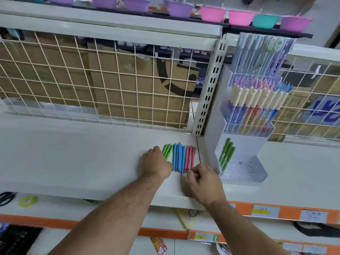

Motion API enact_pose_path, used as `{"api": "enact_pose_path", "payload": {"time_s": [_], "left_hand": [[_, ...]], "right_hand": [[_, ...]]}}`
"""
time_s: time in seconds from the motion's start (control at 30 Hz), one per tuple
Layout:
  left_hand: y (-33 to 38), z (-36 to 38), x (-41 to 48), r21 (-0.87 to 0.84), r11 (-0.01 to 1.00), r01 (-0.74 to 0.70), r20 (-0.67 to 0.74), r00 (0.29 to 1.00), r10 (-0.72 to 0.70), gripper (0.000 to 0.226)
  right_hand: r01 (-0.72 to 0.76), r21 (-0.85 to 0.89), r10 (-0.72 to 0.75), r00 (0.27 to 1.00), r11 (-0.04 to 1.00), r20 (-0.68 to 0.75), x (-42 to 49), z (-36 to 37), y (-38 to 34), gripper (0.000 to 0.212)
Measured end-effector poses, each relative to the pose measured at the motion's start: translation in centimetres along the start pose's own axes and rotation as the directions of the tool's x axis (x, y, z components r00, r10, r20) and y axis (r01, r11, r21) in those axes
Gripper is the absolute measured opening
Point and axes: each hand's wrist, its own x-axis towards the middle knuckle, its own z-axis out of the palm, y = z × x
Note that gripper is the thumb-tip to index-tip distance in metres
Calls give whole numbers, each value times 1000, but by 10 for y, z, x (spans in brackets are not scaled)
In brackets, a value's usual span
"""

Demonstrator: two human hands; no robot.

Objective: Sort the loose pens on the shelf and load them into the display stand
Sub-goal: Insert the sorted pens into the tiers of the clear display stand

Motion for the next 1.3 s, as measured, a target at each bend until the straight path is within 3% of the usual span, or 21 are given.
{"api": "enact_pose_path", "payload": {"time_s": [0.2,0.47,0.57,0.63,0.8,0.87,0.97,1.1,1.2,1.3], "left_hand": [[7,-8,8,83,994,76,81,993,-82,36],[13,-5,7,346,937,-44,155,988,-11,42],[13,-7,7,354,933,-65,177,984,1,42],[12,-9,5,283,958,-40,154,988,-5,37],[12,-12,-6,-92,995,-25,30,999,27,19],[18,-10,-15,-339,941,14,73,997,12,9],[30,-6,-37,-666,740,97,176,984,30,8],[43,-5,-69,-771,634,50,169,977,128,14],[54,-1,-87,-802,595,60,188,970,156,15],[63,5,-100,-798,601,36,184,965,186,20]], "right_hand": [[-15,-11,15,1000,1000,16,-1,0,-2,23],[-42,-28,43,999,999,29,0,0,-3,27],[-43,-21,44,999,999,31,0,0,-2,27],[-44,-17,44,999,999,29,0,1,-1,28],[-30,7,30,999,1000,19,1,1,0,29],[-11,25,10,999,1000,40,0,0,-1,29],[7,117,-17,997,993,78,-2,-4,-2,25],[-91,460,85,996,883,33,6,-27,-12,19],[-88,548,109,994,832,-6,12,-47,-20,12],[-72,532,79,997,844,9,13,-59,-17,25]]}}
